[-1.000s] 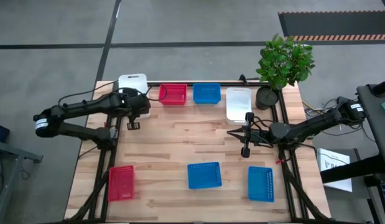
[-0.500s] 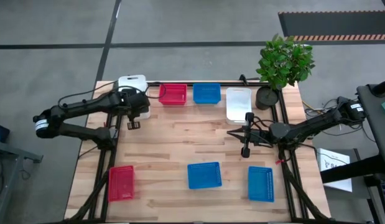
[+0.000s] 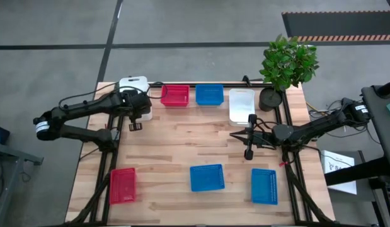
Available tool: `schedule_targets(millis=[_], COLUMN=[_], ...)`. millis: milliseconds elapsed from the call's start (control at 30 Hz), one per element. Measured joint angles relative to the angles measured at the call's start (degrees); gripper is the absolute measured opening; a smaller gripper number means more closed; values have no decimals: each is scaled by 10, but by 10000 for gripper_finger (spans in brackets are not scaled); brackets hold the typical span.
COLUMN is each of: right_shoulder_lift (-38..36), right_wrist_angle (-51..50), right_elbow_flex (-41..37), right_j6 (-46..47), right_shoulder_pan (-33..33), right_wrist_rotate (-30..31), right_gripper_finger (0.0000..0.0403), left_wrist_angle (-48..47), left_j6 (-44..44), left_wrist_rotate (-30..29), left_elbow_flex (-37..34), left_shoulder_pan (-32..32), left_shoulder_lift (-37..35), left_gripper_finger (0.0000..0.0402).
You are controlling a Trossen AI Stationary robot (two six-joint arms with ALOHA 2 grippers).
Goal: Stack baskets by color
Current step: Stack the bottom white bin on the top left white bin, then stack the bottom left blue bin on the top blue bin
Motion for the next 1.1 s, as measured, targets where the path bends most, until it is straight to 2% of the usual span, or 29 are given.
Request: schedule_targets(millis=[300,667,833,1000,1100], right_shoulder_lift=[0,0,0,0,0], right_wrist_angle=[-1,-1,-1,-2,-1], right_elbow_flex=[0,0,0,0,0], right_j6=[5,5,5,4,12], right_shoulder_pan=[0,0,0,0,0], right_wrist_rotate=[0,0,0,0,0], right_gripper_finger=[9,9,9,9,9], left_wrist_angle=[0,-1,4,60,153], left_j6=[-1,-1,-21,-102,-114], left_wrist_rotate=[-1,-15,10,30,40], left_elbow_flex=[-2,-10,3,0,-12], left_shoulder_pan=[0,0,-2,-18,-58], left_shoulder_lift=[0,-1,-3,-22,-44], left_gripper_finger=[6,97,115,116,116])
